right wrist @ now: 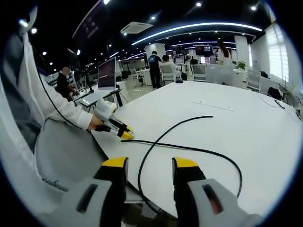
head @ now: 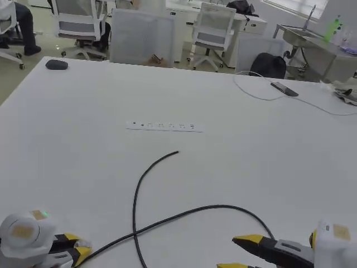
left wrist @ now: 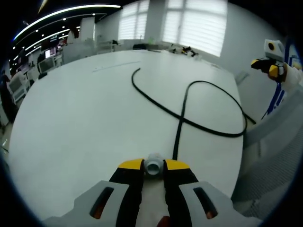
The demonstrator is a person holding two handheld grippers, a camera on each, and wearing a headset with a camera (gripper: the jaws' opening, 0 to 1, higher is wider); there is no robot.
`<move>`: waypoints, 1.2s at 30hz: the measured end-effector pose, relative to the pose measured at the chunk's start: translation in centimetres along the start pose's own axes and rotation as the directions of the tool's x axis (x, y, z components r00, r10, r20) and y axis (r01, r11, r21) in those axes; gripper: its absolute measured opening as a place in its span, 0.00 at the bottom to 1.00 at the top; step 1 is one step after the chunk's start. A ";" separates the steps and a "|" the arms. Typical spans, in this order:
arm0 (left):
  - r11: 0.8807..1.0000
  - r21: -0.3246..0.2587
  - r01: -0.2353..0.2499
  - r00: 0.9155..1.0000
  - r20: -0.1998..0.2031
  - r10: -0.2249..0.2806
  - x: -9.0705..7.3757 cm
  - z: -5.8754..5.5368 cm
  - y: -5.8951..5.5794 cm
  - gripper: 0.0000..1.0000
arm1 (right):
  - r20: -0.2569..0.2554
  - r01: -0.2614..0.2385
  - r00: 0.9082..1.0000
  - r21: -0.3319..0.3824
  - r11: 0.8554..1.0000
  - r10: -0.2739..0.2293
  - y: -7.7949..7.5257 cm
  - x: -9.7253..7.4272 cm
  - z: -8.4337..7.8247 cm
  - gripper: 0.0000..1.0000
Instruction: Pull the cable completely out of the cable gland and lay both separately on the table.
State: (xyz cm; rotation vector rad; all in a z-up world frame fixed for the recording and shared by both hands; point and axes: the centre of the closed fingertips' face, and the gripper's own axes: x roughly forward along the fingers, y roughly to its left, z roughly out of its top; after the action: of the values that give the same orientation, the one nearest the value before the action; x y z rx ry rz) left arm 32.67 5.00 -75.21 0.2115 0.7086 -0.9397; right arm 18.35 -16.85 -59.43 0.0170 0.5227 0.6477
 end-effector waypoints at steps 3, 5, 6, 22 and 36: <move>1.000 -0.009 -0.002 1.000 0.002 0.002 -0.2 -0.2 -0.1 0.17 | 0.003 0.001 1.000 0.006 1.000 -0.001 0.0 0.0 0.0 0.38; 1.000 -0.014 0.002 1.000 0.004 -0.001 -0.2 -0.1 -0.2 0.19 | -0.005 -0.004 1.000 0.005 1.000 0.004 0.1 0.2 -0.2 0.38; 1.000 -0.017 0.003 1.000 0.003 -0.003 -0.2 -0.2 -0.3 0.21 | -0.008 -0.008 1.000 0.003 1.000 0.008 0.1 0.4 -0.2 0.38; 0.997 -0.067 0.032 0.998 0.052 -0.029 -8.9 3.6 -1.2 0.55 | -0.054 -0.056 0.997 0.053 0.997 0.059 1.0 3.0 -0.4 0.49; 0.992 -0.125 0.001 0.988 0.156 0.018 -18.4 4.6 -2.8 0.61 | -0.125 0.057 0.991 0.157 0.986 -0.037 -1.0 2.3 -2.2 0.59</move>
State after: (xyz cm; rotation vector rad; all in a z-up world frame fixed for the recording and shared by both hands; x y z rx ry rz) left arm 25.49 13.47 -59.63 0.0294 0.6175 -0.8902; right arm 19.43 -16.67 -62.60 0.1167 0.6907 0.5613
